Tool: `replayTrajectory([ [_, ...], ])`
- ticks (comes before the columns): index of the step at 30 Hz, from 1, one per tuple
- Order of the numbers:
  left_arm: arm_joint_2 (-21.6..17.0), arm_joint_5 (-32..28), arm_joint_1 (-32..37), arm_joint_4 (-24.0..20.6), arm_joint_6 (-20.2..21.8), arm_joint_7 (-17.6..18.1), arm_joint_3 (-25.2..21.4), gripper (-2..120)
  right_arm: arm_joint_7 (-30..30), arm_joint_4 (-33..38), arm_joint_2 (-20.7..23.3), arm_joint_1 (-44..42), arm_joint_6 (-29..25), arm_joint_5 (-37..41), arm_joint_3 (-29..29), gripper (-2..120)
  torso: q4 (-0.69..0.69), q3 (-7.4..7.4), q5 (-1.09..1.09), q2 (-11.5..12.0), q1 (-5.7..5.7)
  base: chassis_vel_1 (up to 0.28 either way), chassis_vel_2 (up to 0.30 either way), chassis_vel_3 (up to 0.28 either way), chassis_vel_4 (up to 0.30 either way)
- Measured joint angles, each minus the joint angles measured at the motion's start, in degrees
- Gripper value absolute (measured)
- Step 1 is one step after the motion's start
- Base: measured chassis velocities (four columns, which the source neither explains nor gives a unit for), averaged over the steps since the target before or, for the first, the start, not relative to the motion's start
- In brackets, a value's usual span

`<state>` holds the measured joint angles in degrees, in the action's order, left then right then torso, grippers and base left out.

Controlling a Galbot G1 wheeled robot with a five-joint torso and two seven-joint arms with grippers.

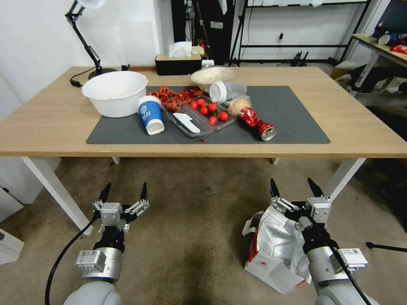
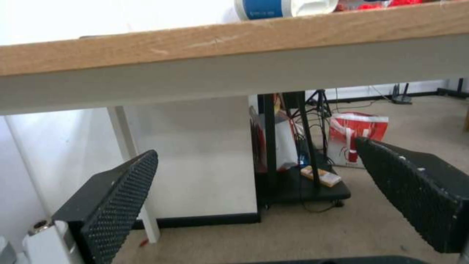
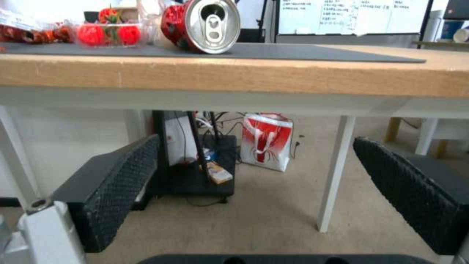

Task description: Pick up the food delivery bag from the floor and place it on the table.

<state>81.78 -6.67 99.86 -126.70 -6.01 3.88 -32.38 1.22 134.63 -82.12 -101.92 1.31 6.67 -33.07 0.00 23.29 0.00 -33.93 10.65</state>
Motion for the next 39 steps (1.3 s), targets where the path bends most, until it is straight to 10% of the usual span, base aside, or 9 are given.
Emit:
replayTrajectory([
  [39, -0.1, 0.2, -0.1, 0.1, 0.0, 0.2, -0.3, 100, -0.5, 0.1, 0.2, 0.2, 0.1, 1.0, -0.7, 100, 0.0, -5.82, 0.0, 9.2, -3.4, 0.0, 0.0, 0.0, 0.0],
])
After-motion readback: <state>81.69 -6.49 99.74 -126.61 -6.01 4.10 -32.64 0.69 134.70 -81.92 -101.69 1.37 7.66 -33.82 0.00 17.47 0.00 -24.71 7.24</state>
